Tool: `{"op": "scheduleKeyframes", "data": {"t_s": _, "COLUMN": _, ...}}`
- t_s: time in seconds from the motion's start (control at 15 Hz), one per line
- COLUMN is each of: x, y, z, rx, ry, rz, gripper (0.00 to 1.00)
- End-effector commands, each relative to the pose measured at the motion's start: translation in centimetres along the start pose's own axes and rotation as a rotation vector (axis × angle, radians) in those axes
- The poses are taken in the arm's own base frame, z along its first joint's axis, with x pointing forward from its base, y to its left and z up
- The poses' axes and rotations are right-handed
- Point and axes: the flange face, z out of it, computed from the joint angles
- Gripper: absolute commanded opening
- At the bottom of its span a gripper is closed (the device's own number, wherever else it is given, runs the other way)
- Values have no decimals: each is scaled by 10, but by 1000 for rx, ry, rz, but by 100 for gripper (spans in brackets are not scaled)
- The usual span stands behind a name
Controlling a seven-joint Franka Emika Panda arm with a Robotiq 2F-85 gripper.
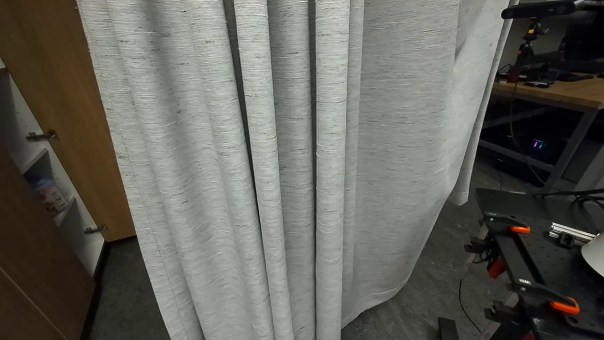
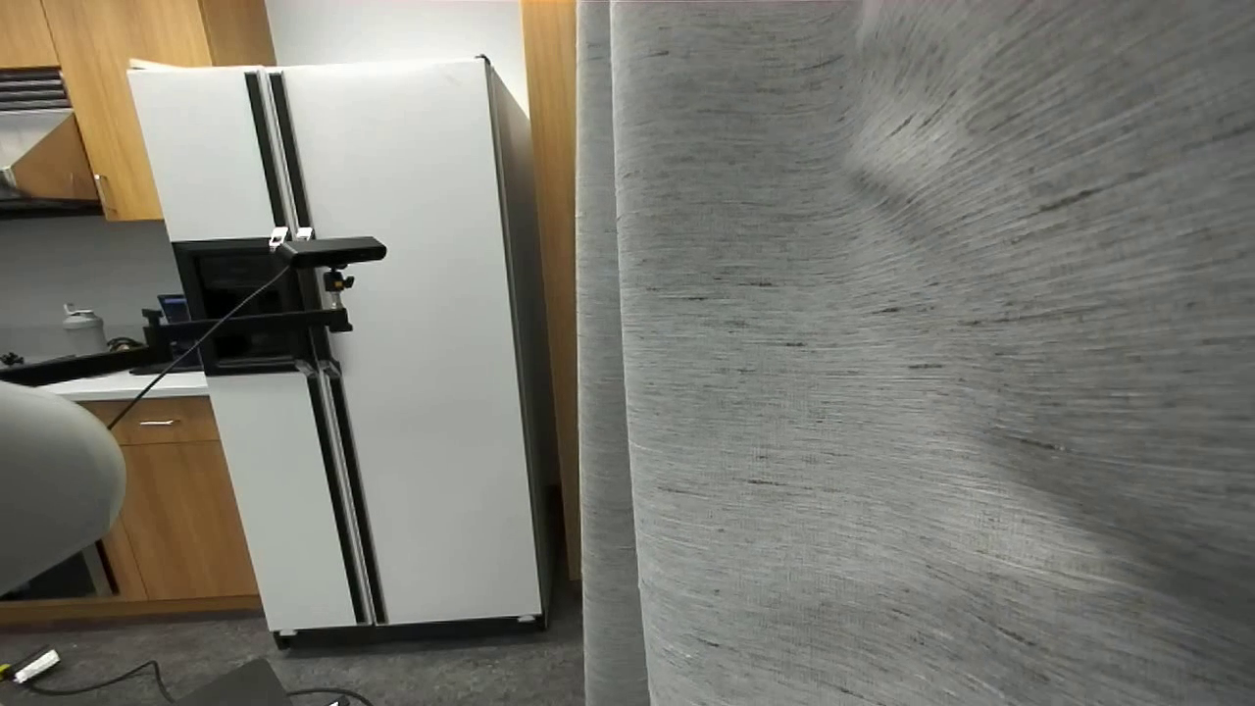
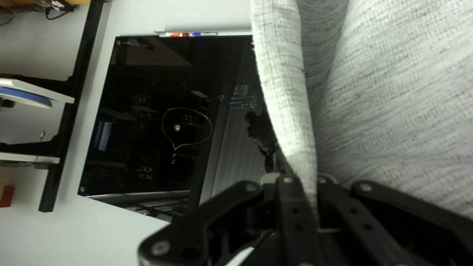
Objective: Close the curtain then open it
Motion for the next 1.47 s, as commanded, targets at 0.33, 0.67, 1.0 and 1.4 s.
{"op": "scheduleKeyframes", "data": {"t_s": 0.33, "x": -37, "y": -122, "z": -15, "rx": 304, "ry": -113, "rz": -318, "gripper": 0}}
{"op": "scheduleKeyframes", "data": {"t_s": 0.67, "x": -81, "y": -205, "z": -27, "rx": 431, "ry": -170, "rz": -476, "gripper": 0}}
{"op": "scheduleKeyframes", "data": {"t_s": 1.0, "x": -138, "y": -280, "z": -56, "rx": 556, "ry": -233, "rz": -589, "gripper": 0}}
{"op": "scheduleKeyframes", "data": {"t_s": 1.4, "x": -188, "y": -383, "z": -112, "rx": 664, "ry": -264, "rz": -724, "gripper": 0}}
